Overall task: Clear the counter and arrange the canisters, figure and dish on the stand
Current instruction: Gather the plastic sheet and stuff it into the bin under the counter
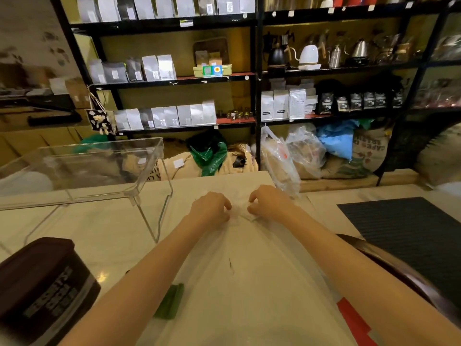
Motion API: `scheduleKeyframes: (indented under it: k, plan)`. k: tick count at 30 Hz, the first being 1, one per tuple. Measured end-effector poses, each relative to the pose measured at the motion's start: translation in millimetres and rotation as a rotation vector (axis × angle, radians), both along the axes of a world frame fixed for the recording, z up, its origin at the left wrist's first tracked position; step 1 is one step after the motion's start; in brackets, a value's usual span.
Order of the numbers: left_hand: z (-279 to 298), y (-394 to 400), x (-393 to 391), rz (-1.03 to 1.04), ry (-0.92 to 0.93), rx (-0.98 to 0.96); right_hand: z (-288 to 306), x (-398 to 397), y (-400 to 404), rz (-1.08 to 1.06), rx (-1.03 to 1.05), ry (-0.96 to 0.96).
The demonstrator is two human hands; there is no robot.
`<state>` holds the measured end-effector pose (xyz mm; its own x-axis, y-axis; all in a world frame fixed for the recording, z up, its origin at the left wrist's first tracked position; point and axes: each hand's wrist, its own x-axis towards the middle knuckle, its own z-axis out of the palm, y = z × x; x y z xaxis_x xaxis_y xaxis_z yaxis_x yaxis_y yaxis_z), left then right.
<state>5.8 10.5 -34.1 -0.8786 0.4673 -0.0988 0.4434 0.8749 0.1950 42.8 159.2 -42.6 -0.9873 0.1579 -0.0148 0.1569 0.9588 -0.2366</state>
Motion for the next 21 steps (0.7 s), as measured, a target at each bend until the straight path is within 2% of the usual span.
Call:
scheduleKeyframes:
  k: [10,21]
  plan:
    - [4,-9,20,-0.038,0.03,0.023,3,21,1,0.019,0.001,0.095]
    - [43,-25,63,-0.023,0.135,0.117,42,72,5,0.151,-0.041,0.212]
